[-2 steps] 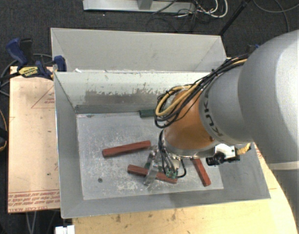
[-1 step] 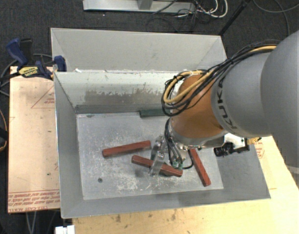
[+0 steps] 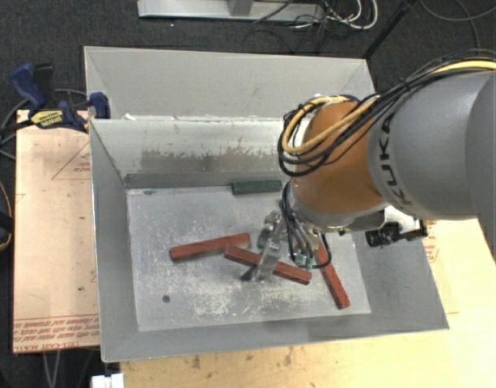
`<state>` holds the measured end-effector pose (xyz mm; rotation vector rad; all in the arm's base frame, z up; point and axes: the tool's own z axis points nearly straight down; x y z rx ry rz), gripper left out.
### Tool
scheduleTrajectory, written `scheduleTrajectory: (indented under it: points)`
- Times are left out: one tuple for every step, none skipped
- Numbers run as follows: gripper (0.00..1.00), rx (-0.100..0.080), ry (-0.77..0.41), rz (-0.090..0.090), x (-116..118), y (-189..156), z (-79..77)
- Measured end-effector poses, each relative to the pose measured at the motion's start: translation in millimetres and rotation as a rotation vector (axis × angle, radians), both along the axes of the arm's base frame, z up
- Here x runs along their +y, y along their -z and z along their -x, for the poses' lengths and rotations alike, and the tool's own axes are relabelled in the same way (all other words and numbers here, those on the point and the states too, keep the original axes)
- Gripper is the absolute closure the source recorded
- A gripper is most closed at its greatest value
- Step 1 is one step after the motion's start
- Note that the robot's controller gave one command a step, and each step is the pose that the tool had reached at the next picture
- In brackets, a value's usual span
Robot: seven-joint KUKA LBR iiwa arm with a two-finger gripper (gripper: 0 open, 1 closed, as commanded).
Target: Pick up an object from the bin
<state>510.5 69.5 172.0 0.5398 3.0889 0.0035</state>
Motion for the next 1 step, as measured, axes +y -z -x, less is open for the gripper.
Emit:
scheduleTrajectory:
  points:
    - [1.00,0.004,-0.002,0.001,0.1,-5.5,-0.5]
